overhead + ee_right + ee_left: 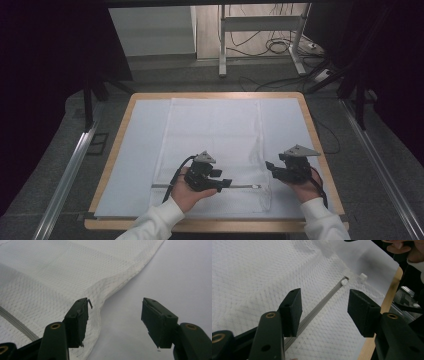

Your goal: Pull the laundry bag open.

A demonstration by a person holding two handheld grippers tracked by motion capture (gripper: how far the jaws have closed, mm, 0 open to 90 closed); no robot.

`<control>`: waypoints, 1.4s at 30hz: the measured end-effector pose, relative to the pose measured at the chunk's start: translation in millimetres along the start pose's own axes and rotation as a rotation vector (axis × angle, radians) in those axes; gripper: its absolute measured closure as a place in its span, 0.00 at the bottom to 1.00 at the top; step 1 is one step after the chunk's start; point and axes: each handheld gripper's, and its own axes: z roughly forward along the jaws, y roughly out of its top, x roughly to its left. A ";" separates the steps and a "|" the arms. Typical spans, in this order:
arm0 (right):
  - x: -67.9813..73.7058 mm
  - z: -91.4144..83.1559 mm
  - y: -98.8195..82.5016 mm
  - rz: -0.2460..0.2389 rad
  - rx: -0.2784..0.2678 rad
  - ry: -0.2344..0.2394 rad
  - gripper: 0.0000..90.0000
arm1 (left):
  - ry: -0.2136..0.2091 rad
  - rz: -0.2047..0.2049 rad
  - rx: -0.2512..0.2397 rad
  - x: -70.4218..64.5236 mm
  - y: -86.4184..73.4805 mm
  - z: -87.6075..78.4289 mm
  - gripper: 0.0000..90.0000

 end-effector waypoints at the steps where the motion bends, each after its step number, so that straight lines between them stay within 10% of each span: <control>1: -0.2 0.1 -0.1 -0.001 0.001 -0.003 0.42 | 0.001 0.002 0.000 -0.7 0.2 0.7 0.50; 42: -1.1 0.4 -2.8 -0.025 0.015 -0.022 0.41 | -0.036 -0.011 0.034 -28.4 13.1 54.8 0.62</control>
